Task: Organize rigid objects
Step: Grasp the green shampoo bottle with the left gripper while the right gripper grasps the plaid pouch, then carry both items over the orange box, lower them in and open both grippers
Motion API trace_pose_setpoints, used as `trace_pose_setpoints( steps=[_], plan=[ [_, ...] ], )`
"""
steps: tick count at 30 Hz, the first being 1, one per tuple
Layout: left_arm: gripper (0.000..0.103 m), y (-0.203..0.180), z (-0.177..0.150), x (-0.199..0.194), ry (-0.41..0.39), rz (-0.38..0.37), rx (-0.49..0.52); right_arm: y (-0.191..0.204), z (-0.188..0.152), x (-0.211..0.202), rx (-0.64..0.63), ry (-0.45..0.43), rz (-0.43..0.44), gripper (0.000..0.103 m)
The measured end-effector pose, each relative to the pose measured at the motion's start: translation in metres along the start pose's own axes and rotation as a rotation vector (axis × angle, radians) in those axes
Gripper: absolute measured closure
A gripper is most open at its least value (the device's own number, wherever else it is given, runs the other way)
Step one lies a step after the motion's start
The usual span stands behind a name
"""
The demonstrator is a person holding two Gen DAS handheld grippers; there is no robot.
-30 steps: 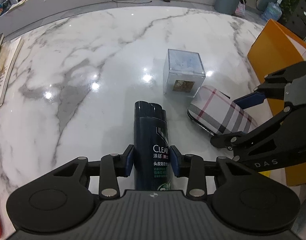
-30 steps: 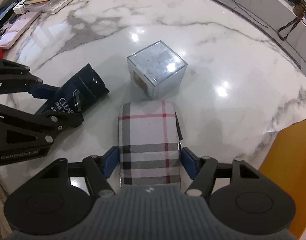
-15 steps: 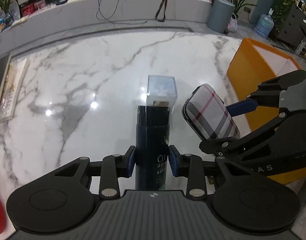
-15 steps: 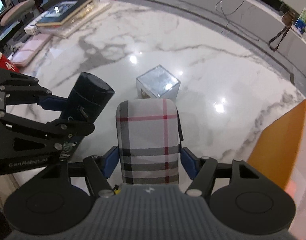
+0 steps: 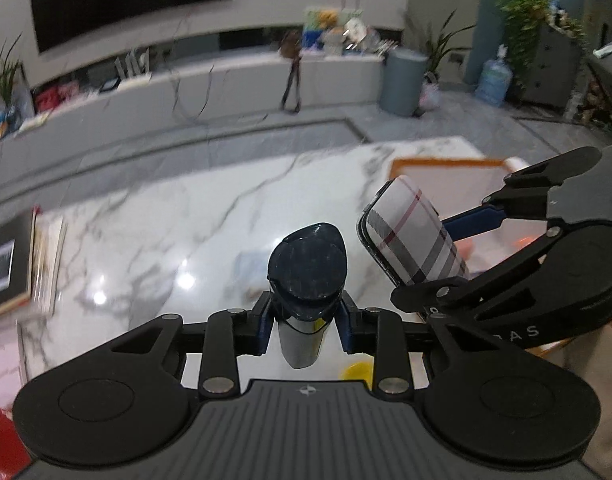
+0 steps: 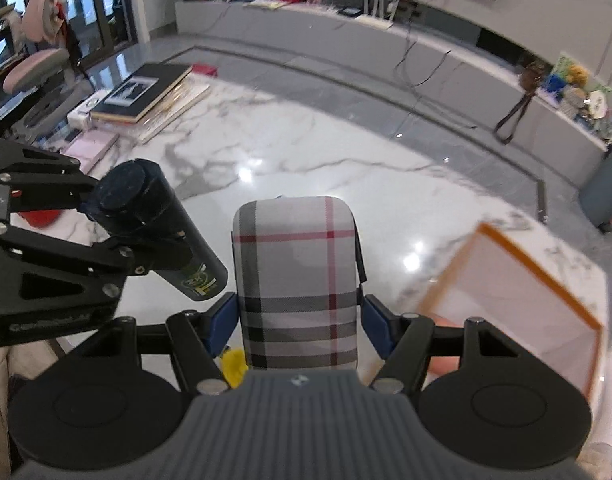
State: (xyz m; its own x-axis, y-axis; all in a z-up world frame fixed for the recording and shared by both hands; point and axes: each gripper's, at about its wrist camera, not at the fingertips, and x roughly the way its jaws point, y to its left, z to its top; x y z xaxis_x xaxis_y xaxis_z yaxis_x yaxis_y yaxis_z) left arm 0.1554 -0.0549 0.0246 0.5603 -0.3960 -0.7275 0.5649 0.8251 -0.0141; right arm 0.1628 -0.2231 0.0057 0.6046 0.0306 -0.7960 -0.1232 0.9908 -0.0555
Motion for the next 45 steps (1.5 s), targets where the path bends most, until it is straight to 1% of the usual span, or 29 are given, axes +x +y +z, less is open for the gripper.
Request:
trace_pose_setpoints(
  steps=[5, 8, 12, 16, 20, 22, 24, 26, 33, 39, 45],
  plan=[
    [0.067, -0.040, 0.018, -0.017, -0.064, -0.065, 0.048, -0.033, -0.021, -0.045, 0.051, -0.017, -0.051, 0.037],
    [0.067, -0.067, 0.029, -0.019, -0.089, -0.107, 0.078, -0.057, -0.039, -0.067, 0.087, -0.020, -0.117, 0.037],
    [0.067, -0.096, 0.037, -0.011, -0.096, -0.155, 0.114, -0.088, -0.065, -0.080, 0.147, 0.006, -0.190, 0.037],
    [0.067, -0.114, 0.045, 0.010, -0.079, -0.176, 0.136, -0.116, -0.082, -0.079, 0.188, 0.012, -0.219, 0.037],
    [0.067, -0.125, 0.057, 0.036, -0.052, -0.184, 0.138, -0.131, -0.080, -0.061, 0.180, 0.026, -0.229, 0.037],
    [0.067, -0.130, 0.063, 0.049, -0.041, -0.185, 0.139, -0.140, -0.078, -0.050, 0.175, 0.032, -0.220, 0.037],
    [0.067, -0.131, 0.069, 0.065, -0.030, -0.183, 0.141, -0.148, -0.071, -0.034, 0.139, 0.034, -0.213, 0.037],
    [0.067, -0.130, 0.071, 0.075, -0.021, -0.179, 0.141, -0.154, -0.066, -0.020, 0.073, 0.044, -0.218, 0.037],
    [0.067, -0.120, 0.088, 0.121, 0.018, -0.161, 0.144, -0.183, -0.054, 0.046, -0.124, 0.186, -0.174, 0.036],
    [0.067, -0.120, 0.097, 0.144, 0.037, -0.187, 0.174, -0.191, -0.054, 0.087, -0.296, 0.336, -0.137, 0.036],
    [0.067, -0.125, 0.099, 0.163, 0.063, -0.192, 0.188, -0.192, -0.056, 0.114, -0.351, 0.440, -0.092, 0.036]
  ],
)
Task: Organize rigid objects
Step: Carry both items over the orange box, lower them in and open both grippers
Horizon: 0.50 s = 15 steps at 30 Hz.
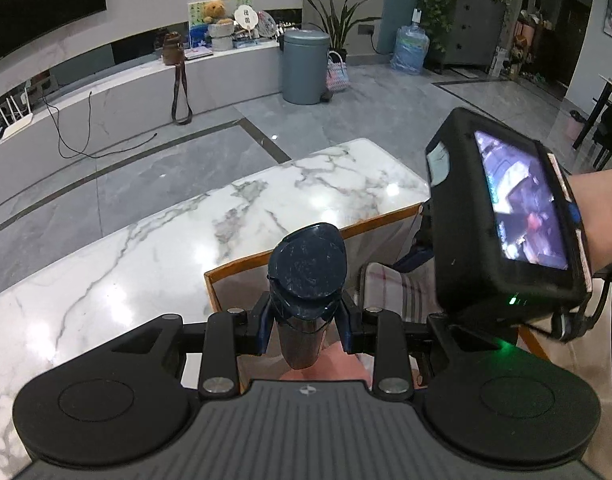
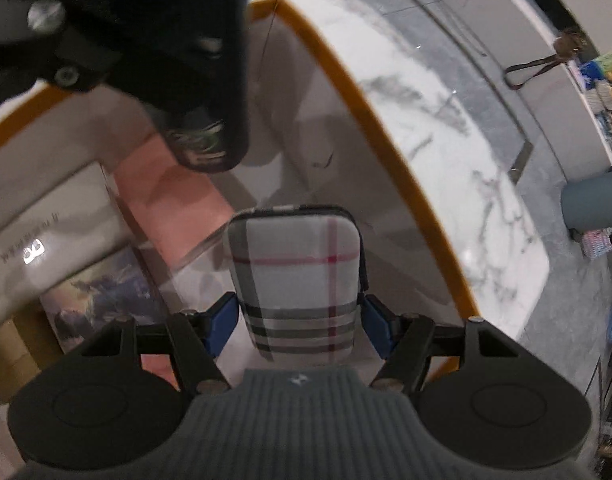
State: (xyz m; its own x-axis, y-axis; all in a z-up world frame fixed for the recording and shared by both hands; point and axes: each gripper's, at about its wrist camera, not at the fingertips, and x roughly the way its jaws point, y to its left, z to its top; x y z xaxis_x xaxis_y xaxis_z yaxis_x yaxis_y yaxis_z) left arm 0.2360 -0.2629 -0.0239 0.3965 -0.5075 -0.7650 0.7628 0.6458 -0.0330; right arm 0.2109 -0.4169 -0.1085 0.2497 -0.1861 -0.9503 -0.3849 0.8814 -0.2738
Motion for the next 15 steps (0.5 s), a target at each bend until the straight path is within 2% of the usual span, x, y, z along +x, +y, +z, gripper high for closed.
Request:
trace_pose_setpoints(
  steps=[3, 6, 10, 15],
  plan=[
    [0.067, -0.002, -0.002, 0.007, 0.008, 0.014, 0.020, 0.000, -0.001, 0.009, 0.001, 0.027, 0.000, 0.036],
    [0.067, -0.003, -0.002, 0.012, 0.020, 0.014, 0.021, -0.001, -0.004, 0.012, 0.022, 0.017, 0.006, 0.036],
    [0.067, -0.008, -0.003, 0.019, 0.024, 0.058, 0.061, 0.002, -0.010, 0.014, 0.038, -0.003, 0.007, 0.040],
    [0.067, -0.010, -0.004, 0.027, 0.041, 0.069, 0.048, 0.003, -0.020, 0.004, 0.066, -0.039, 0.015, 0.041]
  ],
)
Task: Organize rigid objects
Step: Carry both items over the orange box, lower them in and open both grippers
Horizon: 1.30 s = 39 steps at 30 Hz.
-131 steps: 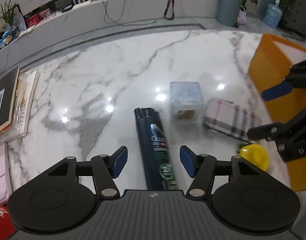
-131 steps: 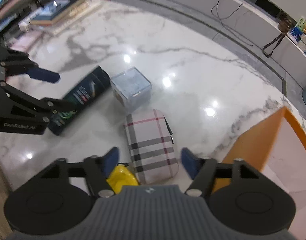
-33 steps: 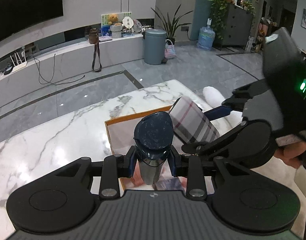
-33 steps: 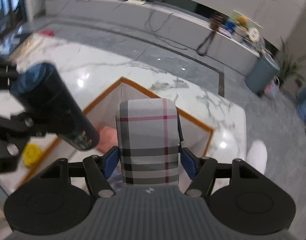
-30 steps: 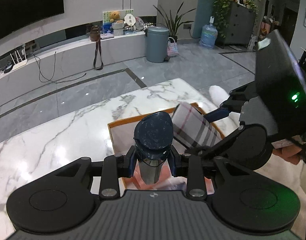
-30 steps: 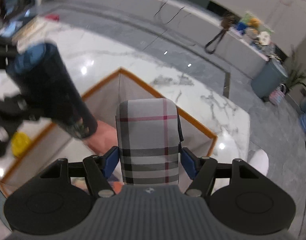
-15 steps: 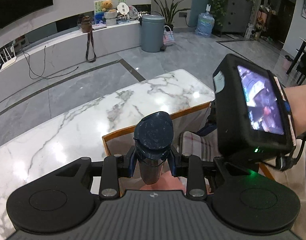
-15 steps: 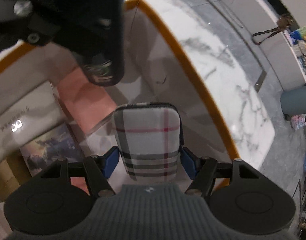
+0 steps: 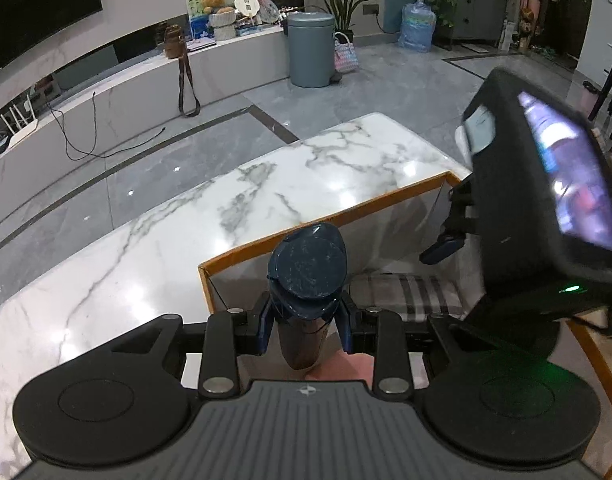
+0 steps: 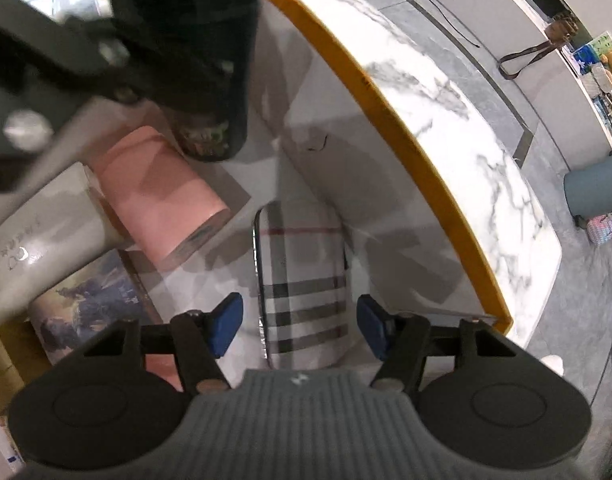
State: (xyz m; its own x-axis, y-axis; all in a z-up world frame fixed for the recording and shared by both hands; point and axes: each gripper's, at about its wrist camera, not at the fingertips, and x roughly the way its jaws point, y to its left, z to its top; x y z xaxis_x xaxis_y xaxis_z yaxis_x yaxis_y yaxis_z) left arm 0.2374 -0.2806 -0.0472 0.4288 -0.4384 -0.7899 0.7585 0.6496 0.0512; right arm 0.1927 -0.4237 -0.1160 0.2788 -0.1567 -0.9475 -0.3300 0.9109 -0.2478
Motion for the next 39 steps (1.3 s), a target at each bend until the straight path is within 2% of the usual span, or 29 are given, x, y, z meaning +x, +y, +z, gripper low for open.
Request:
trace_pose_setpoints(
  steps=[5, 8, 17, 19, 21, 27, 32, 33, 39],
  plan=[
    [0.067, -0.002, 0.001, 0.011, 0.028, 0.037, -0.034, 0.000, -0.009, -0.008, 0.033, -0.028, 0.008, 0.044],
    [0.067, -0.002, 0.001, 0.016, 0.048, 0.046, -0.042, 0.005, -0.005, -0.013, 0.050, -0.042, 0.011, 0.047],
    [0.066, 0.004, -0.004, 0.024, 0.112, 0.065, -0.073, 0.002, 0.007, -0.017, 0.070, -0.057, 0.008, 0.047],
    [0.065, 0.005, -0.005, 0.019, 0.086, 0.065, -0.073, 0.003, 0.006, -0.018, 0.076, -0.060, 0.007, 0.047],
    [0.057, 0.004, -0.004, 0.013, 0.064, 0.066, -0.069, 0.004, 0.006, -0.021, 0.082, -0.061, 0.003, 0.047],
    [0.047, 0.000, -0.004, -0.008, 0.011, 0.051, -0.054, 0.004, 0.003, -0.032, 0.100, -0.075, -0.013, 0.046],
    [0.046, 0.000, -0.009, -0.038, -0.052, 0.032, -0.055, 0.013, -0.004, -0.048, 0.092, -0.092, -0.038, 0.046],
    [0.045, 0.000, -0.009, -0.046, -0.068, 0.027, -0.055, 0.008, -0.002, -0.039, 0.091, -0.098, -0.047, 0.046],
    [0.043, 0.006, -0.023, -0.098, -0.153, 0.024, -0.020, 0.028, -0.006, -0.070, 0.114, -0.183, -0.100, 0.046]
  ],
)
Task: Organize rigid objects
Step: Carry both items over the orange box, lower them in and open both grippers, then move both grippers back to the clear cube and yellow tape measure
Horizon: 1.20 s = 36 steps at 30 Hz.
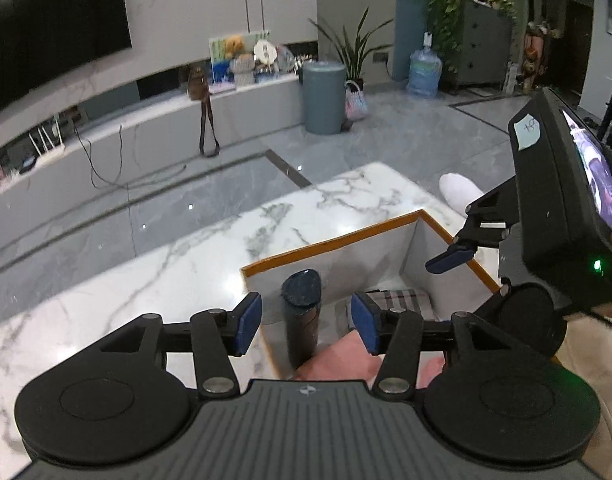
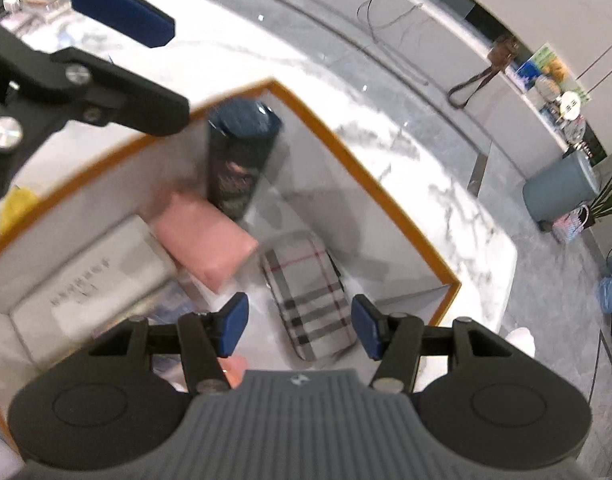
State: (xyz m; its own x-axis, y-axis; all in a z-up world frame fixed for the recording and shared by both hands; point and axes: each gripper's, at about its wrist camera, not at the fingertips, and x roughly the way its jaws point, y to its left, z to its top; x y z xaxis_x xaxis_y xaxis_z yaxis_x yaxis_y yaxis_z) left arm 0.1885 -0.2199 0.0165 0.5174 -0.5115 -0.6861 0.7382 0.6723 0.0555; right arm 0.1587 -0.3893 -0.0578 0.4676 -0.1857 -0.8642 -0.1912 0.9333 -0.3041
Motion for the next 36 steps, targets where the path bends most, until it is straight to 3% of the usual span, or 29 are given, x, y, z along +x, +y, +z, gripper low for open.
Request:
trace_pose_setpoints(
  steps=[10, 16, 22, 27, 30, 36],
  plan=[
    [0.043, 0.038, -0.047, -0.055, 0.037, 0.035, 0.013, 0.060, 0.018, -0.059, 0.047, -0.201, 0.145, 0.056],
    [0.043, 0.059, -0.088, -0.067, 0.101, 0.050, 0.010, 0.115, 0.034, -0.058, -0.005, -0.208, 0.250, 0.056],
    [0.043, 0.084, -0.119, -0.070, 0.167, 0.050, -0.007, 0.164, 0.052, -0.026, -0.065, -0.107, 0.316, 0.055],
    [0.043, 0.098, -0.140, -0.064, 0.192, 0.047, -0.016, 0.192, 0.064, 0.013, -0.109, 0.018, 0.320, 0.053],
    [0.043, 0.105, -0.152, -0.058, 0.194, 0.049, -0.016, 0.201, 0.070, 0.036, -0.113, 0.075, 0.305, 0.045],
    [0.043, 0.121, -0.168, -0.049, 0.218, 0.029, -0.060, 0.208, 0.079, 0.065, -0.075, 0.176, 0.319, 0.046]
  ],
)
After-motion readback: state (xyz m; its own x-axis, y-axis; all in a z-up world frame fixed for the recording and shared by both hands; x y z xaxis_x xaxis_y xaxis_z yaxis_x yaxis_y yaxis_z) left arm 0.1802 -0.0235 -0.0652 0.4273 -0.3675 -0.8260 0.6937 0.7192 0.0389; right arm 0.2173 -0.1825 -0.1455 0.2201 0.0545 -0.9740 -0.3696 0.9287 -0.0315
